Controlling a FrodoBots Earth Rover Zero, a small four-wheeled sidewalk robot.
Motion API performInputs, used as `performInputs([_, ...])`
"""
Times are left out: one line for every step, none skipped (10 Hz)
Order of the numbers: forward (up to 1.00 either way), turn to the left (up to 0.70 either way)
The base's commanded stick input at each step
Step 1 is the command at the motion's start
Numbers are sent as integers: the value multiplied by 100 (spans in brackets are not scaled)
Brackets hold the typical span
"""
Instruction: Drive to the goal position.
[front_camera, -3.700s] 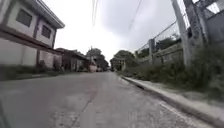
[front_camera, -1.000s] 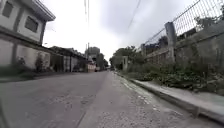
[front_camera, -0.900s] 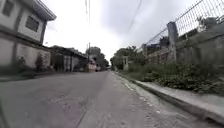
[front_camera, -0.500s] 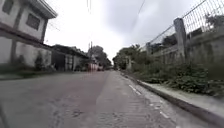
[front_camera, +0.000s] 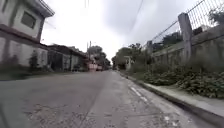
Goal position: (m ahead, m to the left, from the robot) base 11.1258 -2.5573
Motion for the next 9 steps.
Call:
performInputs([100,0])
performInputs([100,-19])
performInputs([100,-40])
performInputs([100,-40])
performInputs([100,0])
performInputs([100,0])
performInputs([100,-17])
performInputs([100,-30])
performInputs([100,-14])
